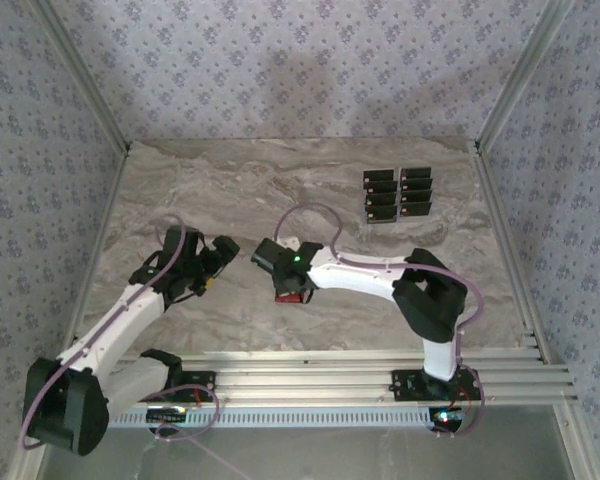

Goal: Put the credit cards into the card holder

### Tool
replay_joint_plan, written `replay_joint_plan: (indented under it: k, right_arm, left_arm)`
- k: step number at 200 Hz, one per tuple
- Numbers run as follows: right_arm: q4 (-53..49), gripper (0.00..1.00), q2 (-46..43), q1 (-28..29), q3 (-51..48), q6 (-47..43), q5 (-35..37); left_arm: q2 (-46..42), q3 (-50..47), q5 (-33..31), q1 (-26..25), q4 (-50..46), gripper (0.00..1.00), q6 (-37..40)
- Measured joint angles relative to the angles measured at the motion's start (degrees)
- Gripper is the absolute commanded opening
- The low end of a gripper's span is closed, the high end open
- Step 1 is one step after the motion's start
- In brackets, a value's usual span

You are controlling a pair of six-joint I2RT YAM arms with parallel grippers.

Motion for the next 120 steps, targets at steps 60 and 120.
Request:
replay_joint_plan:
  k: [60,120]
  right_arm:
    - [9.35,0.0,-7.96,-5.31,-9.22,-2.36,-4.37]
    - [14.27,0.0,-16.0,-9.14,-14.88,-2.82,-9.25]
  left_arm:
    - [14.29,1.36,5.2,-5.51,10.29,1.0,2.82]
    - [21.92,4.48,7.06,-9.6,22.69,1.0,1.2]
